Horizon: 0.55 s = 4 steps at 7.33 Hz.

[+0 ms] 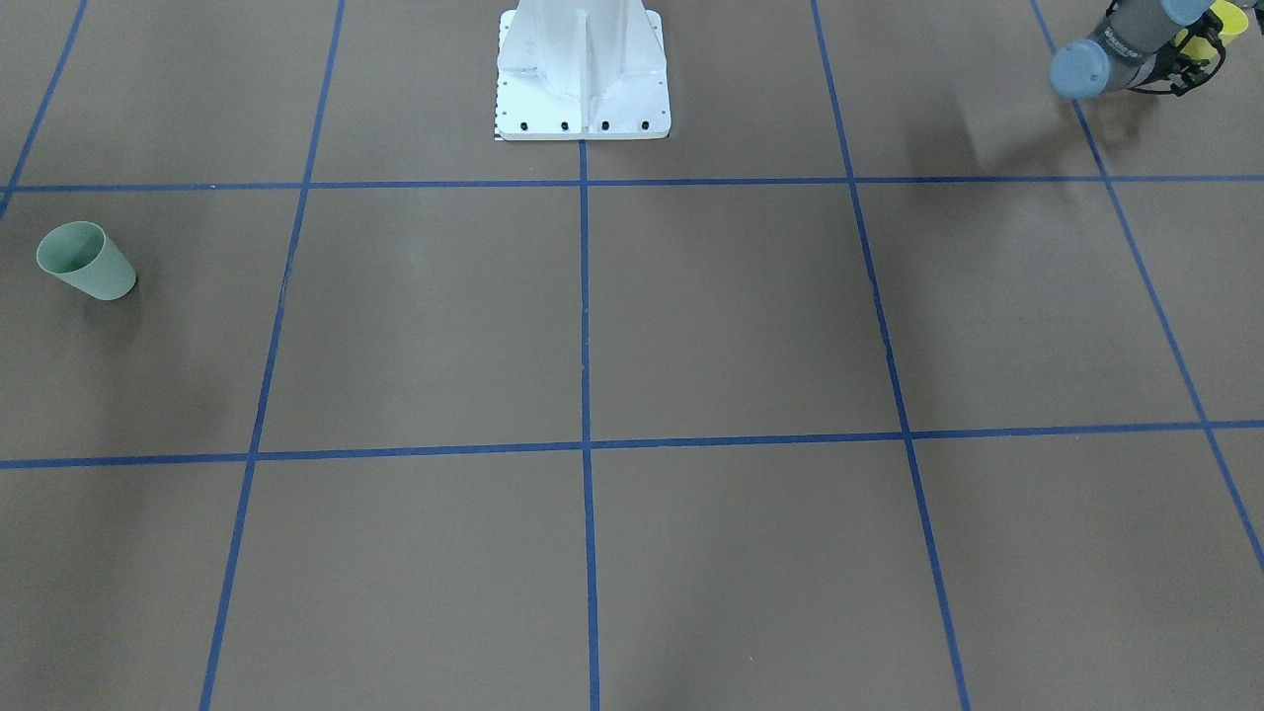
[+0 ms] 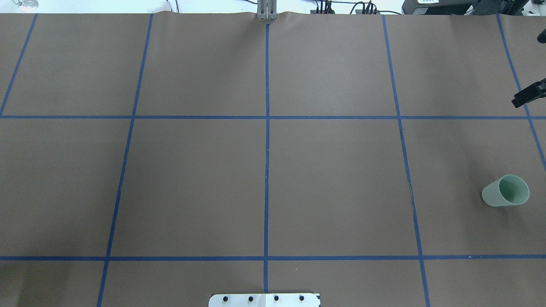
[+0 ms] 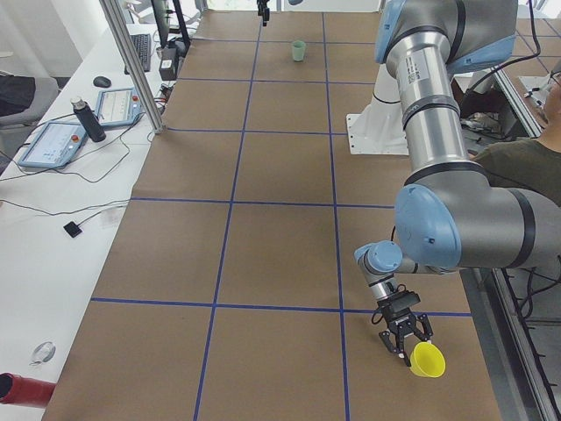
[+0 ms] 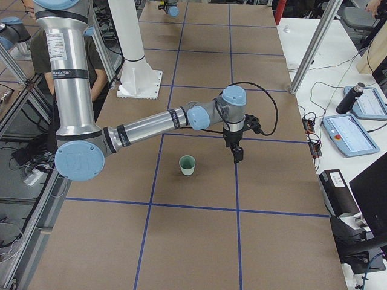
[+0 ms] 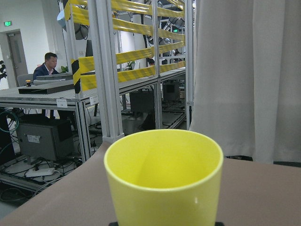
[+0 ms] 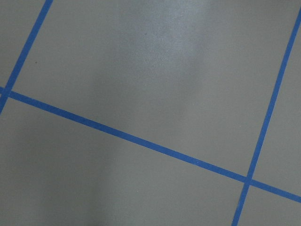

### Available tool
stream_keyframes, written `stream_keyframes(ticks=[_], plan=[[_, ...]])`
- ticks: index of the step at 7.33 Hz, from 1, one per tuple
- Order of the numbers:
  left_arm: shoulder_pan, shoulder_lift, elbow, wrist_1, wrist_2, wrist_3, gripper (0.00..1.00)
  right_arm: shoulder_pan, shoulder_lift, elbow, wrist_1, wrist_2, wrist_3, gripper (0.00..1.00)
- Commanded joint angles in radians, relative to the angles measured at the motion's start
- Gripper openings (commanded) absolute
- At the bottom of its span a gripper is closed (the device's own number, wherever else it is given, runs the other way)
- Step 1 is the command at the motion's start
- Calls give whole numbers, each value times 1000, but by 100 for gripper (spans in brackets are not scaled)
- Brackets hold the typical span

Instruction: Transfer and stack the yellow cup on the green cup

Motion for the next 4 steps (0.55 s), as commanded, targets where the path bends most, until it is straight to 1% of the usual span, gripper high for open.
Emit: stream_keyframes(ticks=[1, 2, 3, 4], plan=[[-12, 40, -96, 24, -1, 105, 44, 0, 2, -10, 0, 10, 1, 100], [-23, 38, -102, 52, -1, 174, 44, 0, 2, -8, -3, 14, 1, 100], [-93, 34, -119, 102, 5, 266, 44, 0, 2, -7, -6, 14, 1, 100], [-139, 28, -156, 164, 13, 346, 45, 0, 4, -7, -9, 14, 1, 100]])
